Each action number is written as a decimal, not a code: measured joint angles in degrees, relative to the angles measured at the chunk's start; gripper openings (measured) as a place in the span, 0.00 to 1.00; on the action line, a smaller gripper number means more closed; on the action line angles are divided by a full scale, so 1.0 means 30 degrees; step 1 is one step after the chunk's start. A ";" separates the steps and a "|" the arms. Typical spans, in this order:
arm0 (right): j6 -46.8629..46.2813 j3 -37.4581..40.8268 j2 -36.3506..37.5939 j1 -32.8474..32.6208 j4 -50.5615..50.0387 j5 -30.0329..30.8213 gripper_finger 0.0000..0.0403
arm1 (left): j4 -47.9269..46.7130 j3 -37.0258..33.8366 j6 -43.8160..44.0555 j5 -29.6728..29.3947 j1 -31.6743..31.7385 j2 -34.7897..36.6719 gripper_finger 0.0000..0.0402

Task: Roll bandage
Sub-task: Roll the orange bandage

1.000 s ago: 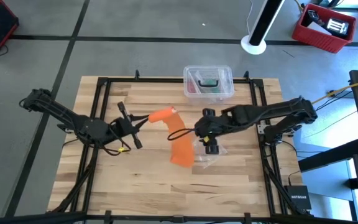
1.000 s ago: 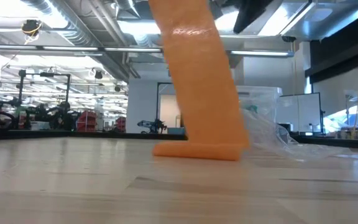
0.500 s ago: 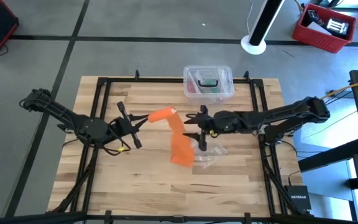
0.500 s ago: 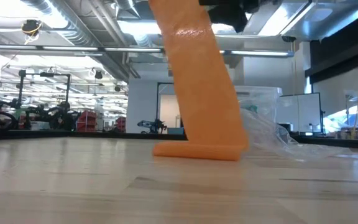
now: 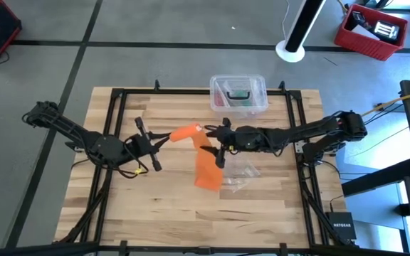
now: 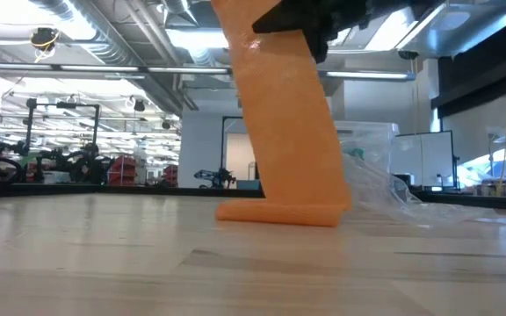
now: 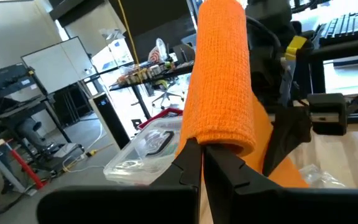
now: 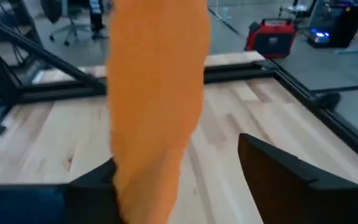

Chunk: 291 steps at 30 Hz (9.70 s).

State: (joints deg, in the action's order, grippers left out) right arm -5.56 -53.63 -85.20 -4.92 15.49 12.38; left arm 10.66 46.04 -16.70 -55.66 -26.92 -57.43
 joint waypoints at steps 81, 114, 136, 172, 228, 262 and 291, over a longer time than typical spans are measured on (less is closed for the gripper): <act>-0.5059 -0.6540 -0.0670 0.3451 -0.6714 -0.4510 0.06 | 0.3643 0.0000 -0.0922 -0.1217 0.1497 -0.8721 0.00; -0.4057 -0.6547 -0.2398 0.4405 -0.9700 -0.5610 0.65 | -0.1344 -0.0015 0.9927 0.4907 0.3016 -0.8947 0.00; -0.2382 -0.6540 -0.0765 0.4908 -1.1127 -0.5974 0.71 | -0.1400 -0.0007 1.0512 0.5872 0.2936 -0.9143 0.00; -0.0994 -0.6532 -0.1307 0.4872 -1.3342 -1.0892 0.79 | -0.1333 -0.0007 0.7850 0.5861 0.2683 -0.9143 0.00; 0.0393 -0.8456 -0.1744 0.3657 -1.5679 -0.2499 0.79 | -0.2157 -0.0014 0.9358 0.5866 0.2741 -0.9173 0.00; 0.3155 0.3215 0.6989 -0.2715 -1.0896 0.3067 0.79 | -0.0510 -0.0015 0.7852 0.5858 0.2455 -0.9165 0.00; -0.0936 0.8699 -0.0342 -0.2728 0.7181 -0.0306 0.55 | -0.0299 -0.0015 0.8105 0.5843 0.2484 -0.9165 0.00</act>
State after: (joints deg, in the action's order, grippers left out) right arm -8.37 -27.54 -86.23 -13.10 37.04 11.46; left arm 9.76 46.00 7.62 -38.13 -19.46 -84.93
